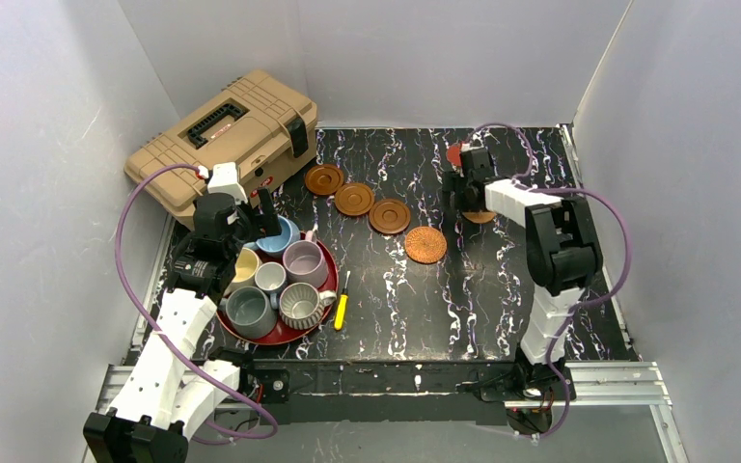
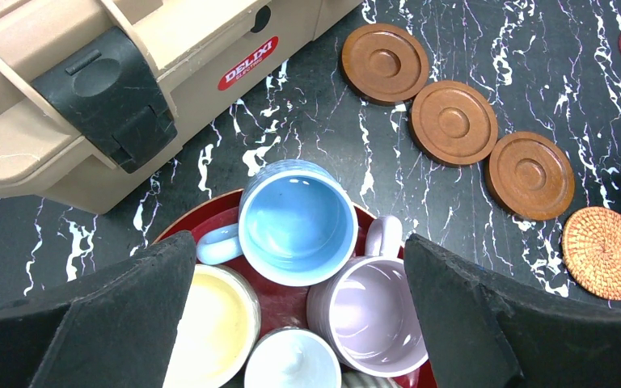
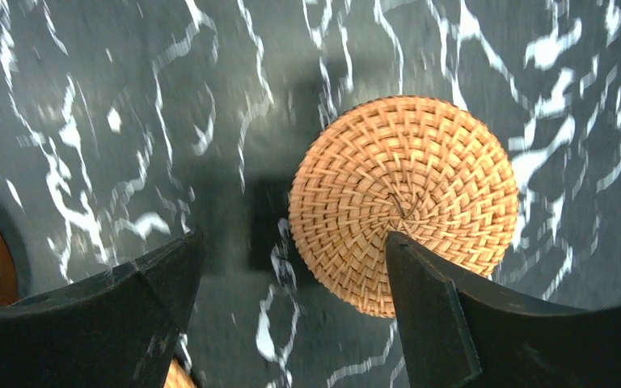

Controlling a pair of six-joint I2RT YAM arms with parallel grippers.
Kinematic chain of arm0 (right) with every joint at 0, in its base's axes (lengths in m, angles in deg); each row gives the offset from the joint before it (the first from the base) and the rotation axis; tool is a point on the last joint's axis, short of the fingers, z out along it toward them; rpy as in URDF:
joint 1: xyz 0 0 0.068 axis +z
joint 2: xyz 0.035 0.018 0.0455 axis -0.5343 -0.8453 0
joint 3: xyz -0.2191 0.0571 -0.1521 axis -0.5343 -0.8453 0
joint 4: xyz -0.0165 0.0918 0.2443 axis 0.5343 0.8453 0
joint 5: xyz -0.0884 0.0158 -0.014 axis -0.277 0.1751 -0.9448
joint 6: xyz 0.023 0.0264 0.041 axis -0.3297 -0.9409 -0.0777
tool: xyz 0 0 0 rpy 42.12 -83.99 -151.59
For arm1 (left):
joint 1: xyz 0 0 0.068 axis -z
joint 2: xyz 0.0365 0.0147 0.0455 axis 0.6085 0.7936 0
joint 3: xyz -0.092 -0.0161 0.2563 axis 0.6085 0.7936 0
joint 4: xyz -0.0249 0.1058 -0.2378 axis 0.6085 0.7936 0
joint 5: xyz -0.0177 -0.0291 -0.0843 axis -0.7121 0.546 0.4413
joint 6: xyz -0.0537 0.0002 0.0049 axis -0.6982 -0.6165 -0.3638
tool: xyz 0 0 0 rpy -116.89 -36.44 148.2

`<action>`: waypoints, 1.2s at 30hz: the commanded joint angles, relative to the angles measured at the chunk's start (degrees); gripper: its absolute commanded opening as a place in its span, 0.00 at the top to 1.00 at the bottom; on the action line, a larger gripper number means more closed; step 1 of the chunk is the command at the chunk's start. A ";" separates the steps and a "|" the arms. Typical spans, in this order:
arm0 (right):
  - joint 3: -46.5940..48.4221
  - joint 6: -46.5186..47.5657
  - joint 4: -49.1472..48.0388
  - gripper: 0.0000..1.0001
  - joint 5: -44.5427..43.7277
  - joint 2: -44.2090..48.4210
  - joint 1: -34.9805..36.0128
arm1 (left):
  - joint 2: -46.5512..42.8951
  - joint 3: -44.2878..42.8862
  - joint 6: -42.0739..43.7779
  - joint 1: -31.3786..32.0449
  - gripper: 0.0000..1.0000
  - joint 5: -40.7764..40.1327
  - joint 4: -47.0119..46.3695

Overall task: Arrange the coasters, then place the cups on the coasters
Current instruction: Move the coaster to the center of the board.

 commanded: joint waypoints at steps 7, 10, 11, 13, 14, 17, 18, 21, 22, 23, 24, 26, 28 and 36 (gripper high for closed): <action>-17.43 -7.17 8.33 0.11 0.20 13.30 -0.27 | -0.51 -1.11 0.03 -0.30 0.01 0.10 0.30; -20.50 -8.35 8.92 0.12 0.93 16.97 -0.28 | -0.54 -1.13 -0.01 -0.30 0.01 0.15 0.38; -21.30 -8.61 8.93 0.12 1.26 18.34 -0.24 | -0.58 -1.08 -0.01 -0.30 0.01 0.15 0.36; -21.86 -8.70 9.38 0.12 1.67 20.83 -0.19 | -0.58 -1.08 -0.06 -0.30 0.01 0.15 0.36; -21.58 -8.56 9.98 0.12 1.52 21.88 -0.19 | -0.58 -1.04 -0.04 -0.30 0.01 0.15 0.32; -19.49 -7.74 11.77 0.11 0.31 24.45 -0.24 | -0.57 -1.10 -0.01 -0.31 0.01 0.24 0.31; -18.66 -7.44 12.10 0.11 -0.05 24.91 -0.21 | -0.58 -1.06 -0.01 -0.30 0.01 0.24 0.38; -16.68 -6.03 12.37 0.10 -2.13 24.66 -0.20 | -0.58 -1.11 -0.03 -0.30 0.01 0.16 0.45; -16.10 -5.64 12.49 0.10 -2.90 24.11 -0.21 | -0.54 -1.08 -0.01 -0.30 0.01 0.08 0.47; -15.55 -5.19 12.61 0.11 -3.61 23.31 -0.26 | -0.51 -1.07 0.05 -0.30 0.01 0.00 0.47; -15.15 -4.69 12.63 0.11 -4.05 22.39 -0.28 | -0.50 -1.04 0.07 -0.30 0.01 -0.07 0.47; -14.84 -4.17 12.04 0.14 -5.53 20.79 -0.27 | -0.50 -1.04 0.16 -0.30 0.01 -0.19 0.47; -14.90 -3.70 11.19 0.16 -6.71 19.87 -0.29 | -0.42 -1.04 0.16 -0.30 0.01 -0.29 0.47; -14.93 -3.16 9.34 0.29 -6.83 16.12 -1.00 | -0.09 -1.04 0.12 -0.30 0.01 -0.21 0.47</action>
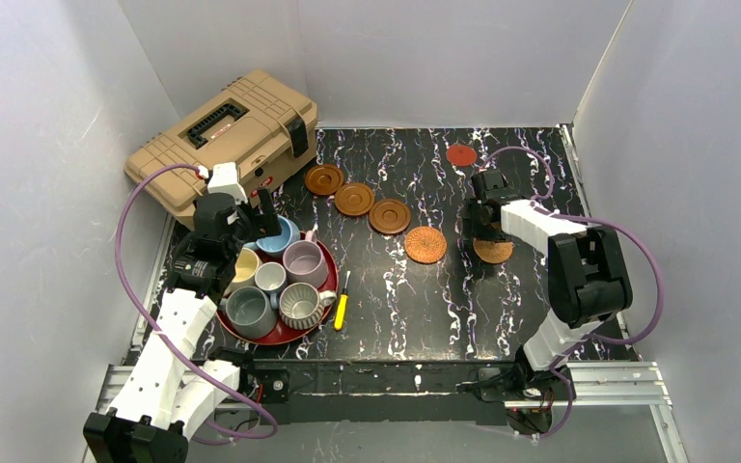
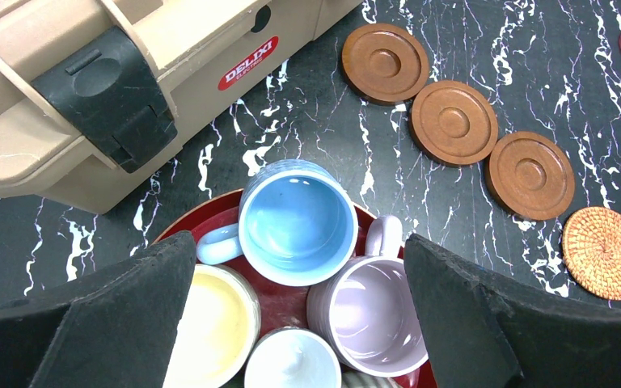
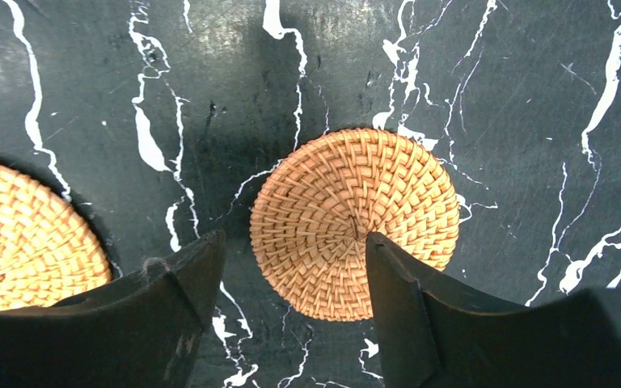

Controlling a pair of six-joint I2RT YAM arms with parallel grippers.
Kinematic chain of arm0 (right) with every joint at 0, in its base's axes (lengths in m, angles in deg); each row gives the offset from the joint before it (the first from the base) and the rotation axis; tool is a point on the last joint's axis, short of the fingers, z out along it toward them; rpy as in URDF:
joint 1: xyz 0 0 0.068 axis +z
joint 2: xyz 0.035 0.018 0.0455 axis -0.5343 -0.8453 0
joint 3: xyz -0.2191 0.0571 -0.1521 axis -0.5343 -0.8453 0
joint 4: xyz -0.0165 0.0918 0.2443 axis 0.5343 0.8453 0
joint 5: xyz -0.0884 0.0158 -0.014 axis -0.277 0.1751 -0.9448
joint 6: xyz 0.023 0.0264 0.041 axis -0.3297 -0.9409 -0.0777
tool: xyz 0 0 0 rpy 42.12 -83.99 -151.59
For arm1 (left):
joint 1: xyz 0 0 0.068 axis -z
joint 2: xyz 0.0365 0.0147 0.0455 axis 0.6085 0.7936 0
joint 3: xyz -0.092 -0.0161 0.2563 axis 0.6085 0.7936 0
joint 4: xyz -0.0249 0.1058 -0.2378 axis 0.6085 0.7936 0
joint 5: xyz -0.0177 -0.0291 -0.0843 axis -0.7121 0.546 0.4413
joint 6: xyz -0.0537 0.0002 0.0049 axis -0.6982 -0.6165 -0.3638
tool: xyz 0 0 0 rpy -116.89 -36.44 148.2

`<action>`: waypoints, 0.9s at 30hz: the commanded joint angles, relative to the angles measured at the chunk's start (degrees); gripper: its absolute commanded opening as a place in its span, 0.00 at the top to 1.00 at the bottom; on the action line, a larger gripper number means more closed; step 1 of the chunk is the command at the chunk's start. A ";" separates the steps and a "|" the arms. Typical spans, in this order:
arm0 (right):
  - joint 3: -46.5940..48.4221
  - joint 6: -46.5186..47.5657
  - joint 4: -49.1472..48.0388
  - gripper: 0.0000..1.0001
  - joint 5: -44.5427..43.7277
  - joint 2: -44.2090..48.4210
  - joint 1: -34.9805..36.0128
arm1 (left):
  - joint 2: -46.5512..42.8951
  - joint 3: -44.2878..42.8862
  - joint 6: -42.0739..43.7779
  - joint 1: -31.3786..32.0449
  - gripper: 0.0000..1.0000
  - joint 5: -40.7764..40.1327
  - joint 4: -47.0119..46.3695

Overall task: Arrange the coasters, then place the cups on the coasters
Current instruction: Move the coaster to the center of the board.

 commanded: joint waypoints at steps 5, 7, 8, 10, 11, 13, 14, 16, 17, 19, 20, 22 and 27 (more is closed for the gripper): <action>0.50 -0.27 -3.21 0.32 1.92 -1.48 -1.77 | 0.03 -1.13 0.16 -0.30 0.01 -0.24 0.45; 0.14 -0.54 -3.13 0.33 2.42 -1.55 -1.77 | 0.03 -1.13 0.15 -0.30 0.01 -0.20 0.45; -0.06 -0.62 -3.13 0.33 2.67 -1.65 -1.77 | 0.03 -1.13 0.14 -0.30 0.01 -0.20 0.45; -0.77 -0.74 -3.28 0.34 3.33 -1.79 -1.77 | 0.03 -1.13 0.16 -0.30 0.01 -0.20 0.45; -1.16 -0.81 -3.30 0.35 3.63 -1.92 -1.77 | 0.03 -1.10 0.09 -0.30 0.01 -0.14 0.43; -1.73 -0.96 -3.17 0.36 4.23 -1.91 -1.77 | 0.03 -1.13 0.11 -0.30 0.01 -0.14 0.36; -2.03 -1.13 -3.07 0.36 4.59 -1.78 -1.77 | 0.03 -1.10 0.15 -0.30 0.01 -0.12 0.41; -2.73 -1.53 -2.87 0.37 5.41 -1.26 -1.77 | 0.03 -1.08 0.16 -0.30 0.01 -0.11 0.41; -3.27 -1.95 -2.86 0.37 6.35 -0.88 -1.77 | 0.03 -1.12 0.16 -0.30 0.01 -0.11 0.45; -3.88 -2.89 -2.86 0.38 7.76 0.03 -1.77 | 0.03 -1.13 0.16 -0.30 0.01 -0.11 0.44; -4.46 -3.20 -2.93 0.38 8.71 0.44 -1.71 | 0.03 -1.20 0.16 -0.30 0.01 -0.11 0.45; -5.52 -3.69 -3.20 0.39 9.68 1.32 -1.54 | -0.05 -1.21 0.13 -0.30 0.01 -0.06 0.45; -7.59 -4.56 -3.41 0.39 10.90 2.45 -0.88 | -0.23 -1.21 0.12 -0.30 0.01 -0.03 0.45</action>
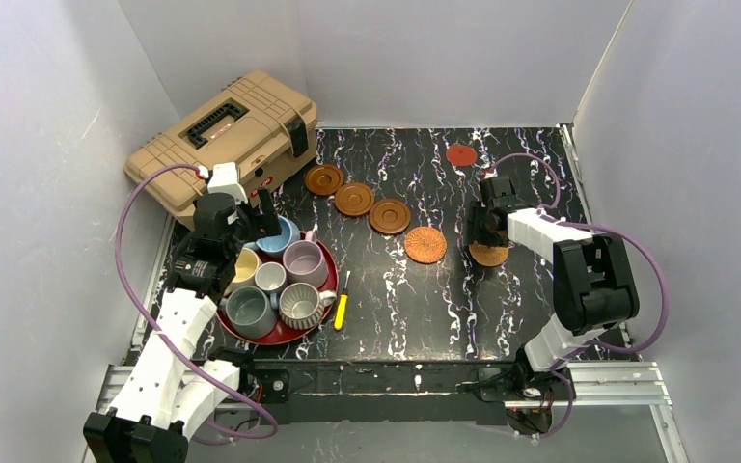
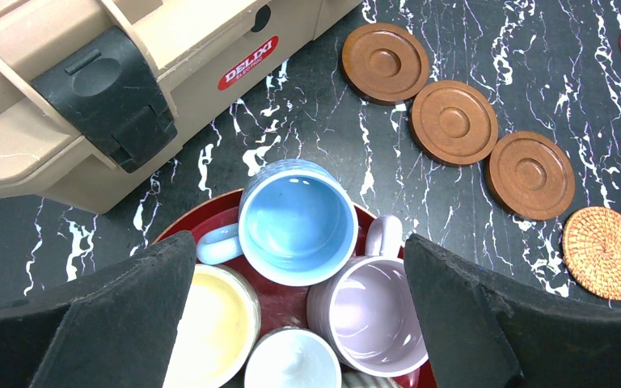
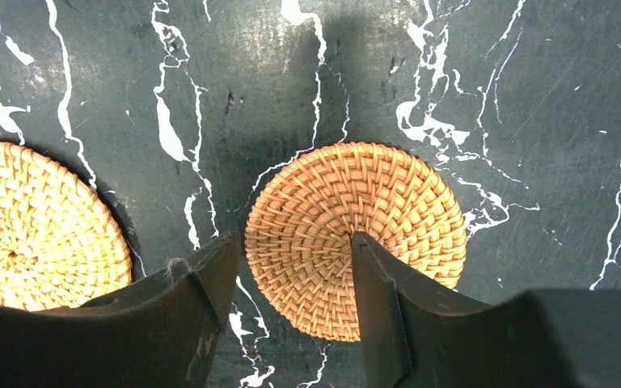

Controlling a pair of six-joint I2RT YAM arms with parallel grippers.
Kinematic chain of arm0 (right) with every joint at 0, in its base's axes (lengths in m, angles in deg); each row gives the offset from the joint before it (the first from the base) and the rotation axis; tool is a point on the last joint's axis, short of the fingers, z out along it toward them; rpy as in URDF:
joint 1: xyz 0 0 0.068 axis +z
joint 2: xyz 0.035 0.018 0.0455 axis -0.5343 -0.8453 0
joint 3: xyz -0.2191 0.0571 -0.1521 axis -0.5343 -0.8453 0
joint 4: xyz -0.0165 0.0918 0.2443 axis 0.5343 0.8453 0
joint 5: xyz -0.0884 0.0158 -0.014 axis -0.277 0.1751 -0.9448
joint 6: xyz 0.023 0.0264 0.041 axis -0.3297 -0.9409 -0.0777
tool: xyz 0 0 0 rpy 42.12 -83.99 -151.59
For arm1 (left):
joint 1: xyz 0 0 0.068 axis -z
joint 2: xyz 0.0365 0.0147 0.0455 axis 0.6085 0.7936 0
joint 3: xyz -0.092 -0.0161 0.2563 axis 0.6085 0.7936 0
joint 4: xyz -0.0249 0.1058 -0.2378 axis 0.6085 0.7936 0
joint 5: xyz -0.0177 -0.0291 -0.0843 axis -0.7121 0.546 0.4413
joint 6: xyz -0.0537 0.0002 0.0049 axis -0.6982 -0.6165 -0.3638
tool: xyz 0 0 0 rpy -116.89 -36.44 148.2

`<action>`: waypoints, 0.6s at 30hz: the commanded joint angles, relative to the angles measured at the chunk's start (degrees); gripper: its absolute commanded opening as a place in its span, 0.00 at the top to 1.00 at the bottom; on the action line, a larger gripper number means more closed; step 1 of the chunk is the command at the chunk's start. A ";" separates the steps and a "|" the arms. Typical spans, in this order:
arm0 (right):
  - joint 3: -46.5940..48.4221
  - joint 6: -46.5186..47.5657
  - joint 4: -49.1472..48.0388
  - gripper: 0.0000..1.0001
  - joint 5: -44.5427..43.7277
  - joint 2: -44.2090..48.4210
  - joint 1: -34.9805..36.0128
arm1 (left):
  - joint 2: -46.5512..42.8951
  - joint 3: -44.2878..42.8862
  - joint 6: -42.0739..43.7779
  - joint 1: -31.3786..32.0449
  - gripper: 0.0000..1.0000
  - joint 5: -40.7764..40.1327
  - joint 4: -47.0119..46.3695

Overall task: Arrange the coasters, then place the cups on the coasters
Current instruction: Move the coaster to the center of the board.

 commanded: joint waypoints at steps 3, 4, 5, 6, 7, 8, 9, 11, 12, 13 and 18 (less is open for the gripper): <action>-3.67 -3.05 2.12 0.40 5.20 1.10 1.54 | -0.30 -1.18 0.07 -0.30 0.01 -0.03 0.45; -3.96 -3.31 2.02 0.40 5.37 1.36 1.74 | -0.30 -1.16 0.08 -0.30 0.01 -0.03 0.41; -4.23 -3.59 1.99 0.40 5.58 1.54 2.00 | -0.30 -1.21 0.08 -0.30 0.01 -0.03 0.37; -4.45 -3.77 1.99 0.40 5.63 1.72 2.30 | -0.30 -1.21 0.05 -0.30 0.01 -0.03 0.37; -4.63 -4.01 2.06 0.40 5.72 2.08 2.65 | -0.25 -1.21 0.03 -0.29 0.01 -0.02 0.36; -4.85 -4.22 2.14 0.40 5.60 2.34 2.96 | -0.22 -1.14 0.03 -0.30 0.01 0.04 0.36; -5.03 -4.33 2.24 0.40 5.52 2.58 3.35 | -0.21 -1.18 0.03 -0.30 0.01 0.06 0.36; -5.72 -4.53 2.32 0.41 5.47 2.70 3.93 | -0.21 -1.21 -0.01 -0.30 0.01 0.06 0.36; -6.03 -4.61 2.46 0.41 5.43 2.77 4.19 | -0.21 -1.21 0.01 -0.30 0.01 0.07 0.36; -6.38 -4.70 2.63 0.41 5.38 2.90 4.58 | -0.21 -1.20 -0.03 -0.30 0.01 0.04 0.36; -8.17 -5.44 3.21 0.41 4.75 4.17 6.63 | -0.30 -1.21 -0.01 -0.30 0.01 0.06 0.37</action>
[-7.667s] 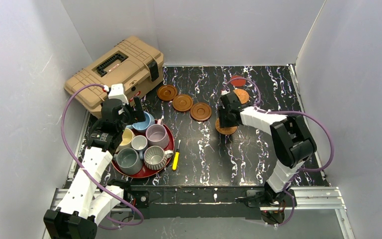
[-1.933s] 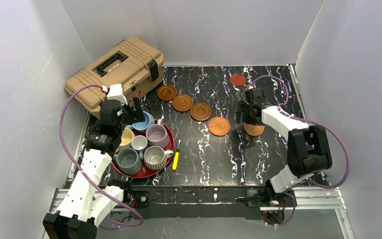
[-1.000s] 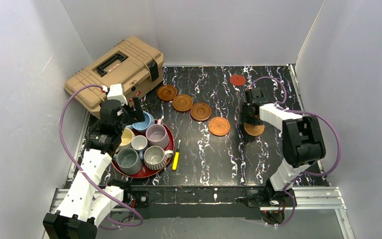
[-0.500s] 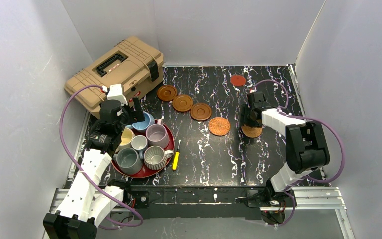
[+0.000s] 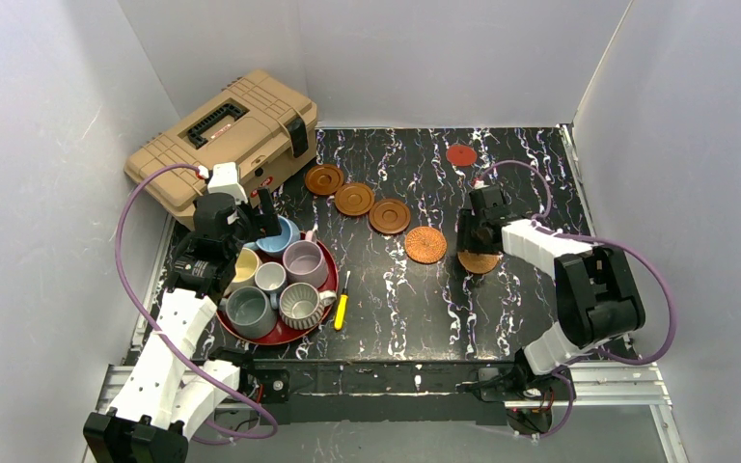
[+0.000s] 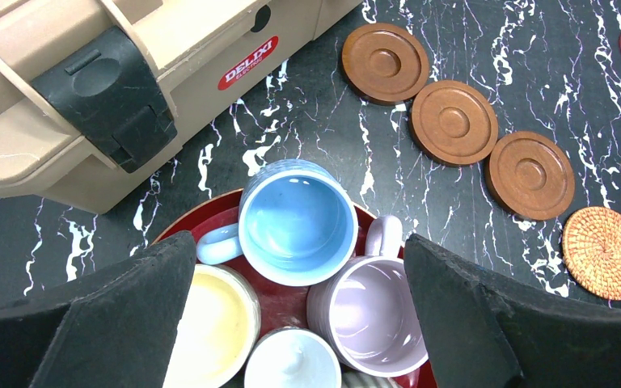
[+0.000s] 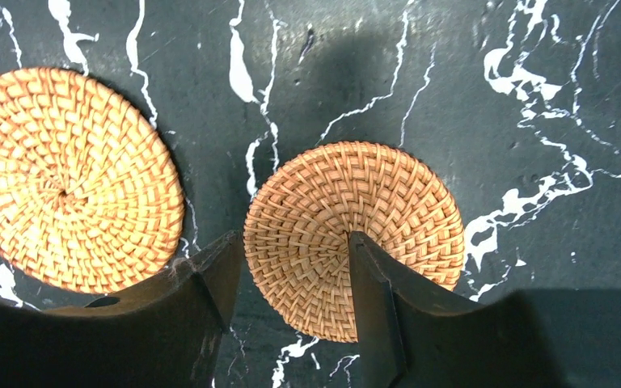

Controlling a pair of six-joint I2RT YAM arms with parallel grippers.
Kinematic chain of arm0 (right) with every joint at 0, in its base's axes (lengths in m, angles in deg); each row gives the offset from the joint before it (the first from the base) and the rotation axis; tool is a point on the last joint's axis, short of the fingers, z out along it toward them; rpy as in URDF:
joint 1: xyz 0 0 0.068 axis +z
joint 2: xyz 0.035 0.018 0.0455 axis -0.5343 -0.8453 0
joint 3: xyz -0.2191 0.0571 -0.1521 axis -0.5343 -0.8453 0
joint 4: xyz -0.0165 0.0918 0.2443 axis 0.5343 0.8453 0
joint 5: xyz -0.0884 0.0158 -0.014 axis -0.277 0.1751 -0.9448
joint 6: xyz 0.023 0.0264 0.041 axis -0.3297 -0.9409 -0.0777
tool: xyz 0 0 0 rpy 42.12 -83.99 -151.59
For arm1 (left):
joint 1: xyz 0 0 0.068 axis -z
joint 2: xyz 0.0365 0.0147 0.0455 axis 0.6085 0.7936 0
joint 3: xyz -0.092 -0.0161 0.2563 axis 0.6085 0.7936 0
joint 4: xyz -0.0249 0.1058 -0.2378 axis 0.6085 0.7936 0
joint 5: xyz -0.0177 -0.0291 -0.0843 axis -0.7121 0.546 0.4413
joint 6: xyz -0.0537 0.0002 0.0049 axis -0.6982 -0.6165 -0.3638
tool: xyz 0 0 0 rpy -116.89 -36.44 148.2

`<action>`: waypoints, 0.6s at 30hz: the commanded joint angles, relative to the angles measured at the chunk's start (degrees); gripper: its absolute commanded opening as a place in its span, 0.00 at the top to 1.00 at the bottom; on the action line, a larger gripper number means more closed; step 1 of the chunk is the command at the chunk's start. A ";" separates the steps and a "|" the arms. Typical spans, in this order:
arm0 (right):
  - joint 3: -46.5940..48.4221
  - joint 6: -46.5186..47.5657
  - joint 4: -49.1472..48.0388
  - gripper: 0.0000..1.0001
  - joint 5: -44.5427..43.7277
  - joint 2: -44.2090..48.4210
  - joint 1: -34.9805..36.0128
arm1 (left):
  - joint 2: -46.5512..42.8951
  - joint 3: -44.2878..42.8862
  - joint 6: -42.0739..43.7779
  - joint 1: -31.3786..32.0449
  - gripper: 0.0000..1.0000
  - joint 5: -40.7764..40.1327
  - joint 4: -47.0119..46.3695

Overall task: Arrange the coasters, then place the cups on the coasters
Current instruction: Move the coaster to the center of the board.

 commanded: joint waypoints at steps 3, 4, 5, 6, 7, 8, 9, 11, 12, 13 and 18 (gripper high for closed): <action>-4.31 -3.57 5.36 0.41 3.54 0.92 3.55 | -0.30 -1.21 0.01 -0.31 0.01 0.19 0.36; -4.52 -3.87 5.23 0.41 3.53 1.10 4.20 | -0.30 -1.21 -0.05 -0.30 0.01 0.23 0.36; -4.68 -4.04 5.19 0.41 3.42 1.21 4.58 | -0.30 -1.21 -0.06 -0.30 0.01 0.21 0.36; -4.80 -4.23 5.19 0.41 3.32 1.30 4.97 | -0.30 -1.21 -0.09 -0.30 0.01 0.24 0.36; -4.82 -4.36 5.12 0.41 3.20 1.31 5.25 | -0.24 -1.21 -0.07 -0.30 0.01 0.24 0.36; -4.83 -4.60 5.10 0.41 3.08 1.32 5.43 | -0.26 -1.20 -0.05 -0.30 0.01 0.24 0.36; -4.83 -4.66 5.03 0.41 3.08 1.32 5.64 | -0.28 -1.21 -0.06 -0.30 0.01 0.24 0.36; -4.70 -5.02 4.93 0.41 3.08 1.42 6.05 | -0.30 -1.21 -0.06 -0.30 0.01 0.24 0.36; -4.61 -5.20 4.92 0.41 3.10 1.55 6.24 | -0.24 -1.21 -0.01 -0.30 0.01 0.24 0.36; -4.53 -5.36 4.99 0.41 3.04 1.64 6.48 | -0.30 -1.21 -0.07 -0.30 0.01 0.24 0.36; -4.39 -5.86 5.27 0.41 2.75 2.12 7.32 | -0.21 -1.21 -0.07 -0.30 0.01 0.21 0.36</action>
